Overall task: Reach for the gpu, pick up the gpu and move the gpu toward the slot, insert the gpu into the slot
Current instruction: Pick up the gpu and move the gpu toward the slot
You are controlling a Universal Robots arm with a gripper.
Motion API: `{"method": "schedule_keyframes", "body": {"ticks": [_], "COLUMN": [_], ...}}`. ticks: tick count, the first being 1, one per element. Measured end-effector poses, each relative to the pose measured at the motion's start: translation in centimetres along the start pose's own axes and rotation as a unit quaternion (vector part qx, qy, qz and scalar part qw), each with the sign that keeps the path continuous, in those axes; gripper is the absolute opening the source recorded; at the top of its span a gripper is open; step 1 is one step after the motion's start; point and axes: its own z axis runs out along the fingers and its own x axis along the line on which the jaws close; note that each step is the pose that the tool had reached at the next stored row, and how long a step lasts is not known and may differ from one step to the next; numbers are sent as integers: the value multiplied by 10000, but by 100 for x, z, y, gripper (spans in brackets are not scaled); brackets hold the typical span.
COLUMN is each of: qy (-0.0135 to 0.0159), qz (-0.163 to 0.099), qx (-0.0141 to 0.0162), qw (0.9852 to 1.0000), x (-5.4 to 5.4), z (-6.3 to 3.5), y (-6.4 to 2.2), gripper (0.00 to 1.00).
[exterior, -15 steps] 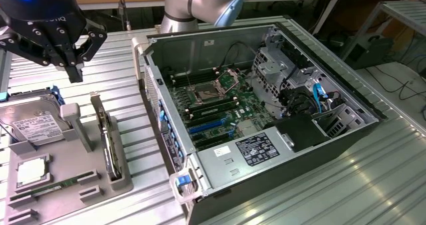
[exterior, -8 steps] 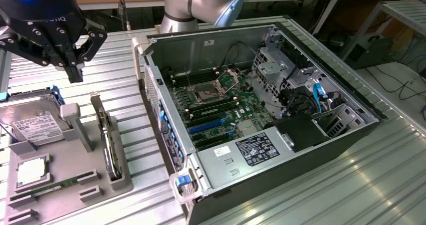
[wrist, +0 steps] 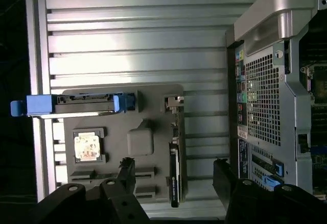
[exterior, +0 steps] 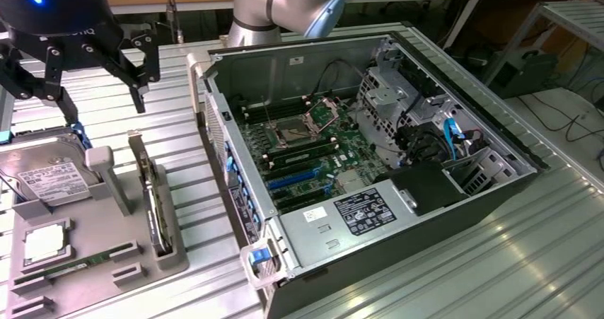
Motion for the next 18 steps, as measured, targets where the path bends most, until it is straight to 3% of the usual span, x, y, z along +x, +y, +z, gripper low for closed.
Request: {"method": "schedule_keyframes", "body": {"ticks": [3, 6, 18], "qy": [4, 5, 38], "qz": [-82, -98, -288], "qx": [-2, -2, 23], "qw": [10000, 10000, 9996], "x": [-1, -6, -37], "z": [9, 34, 310], "y": [-47, -195, -222], "gripper": [72, 72, 72]}}
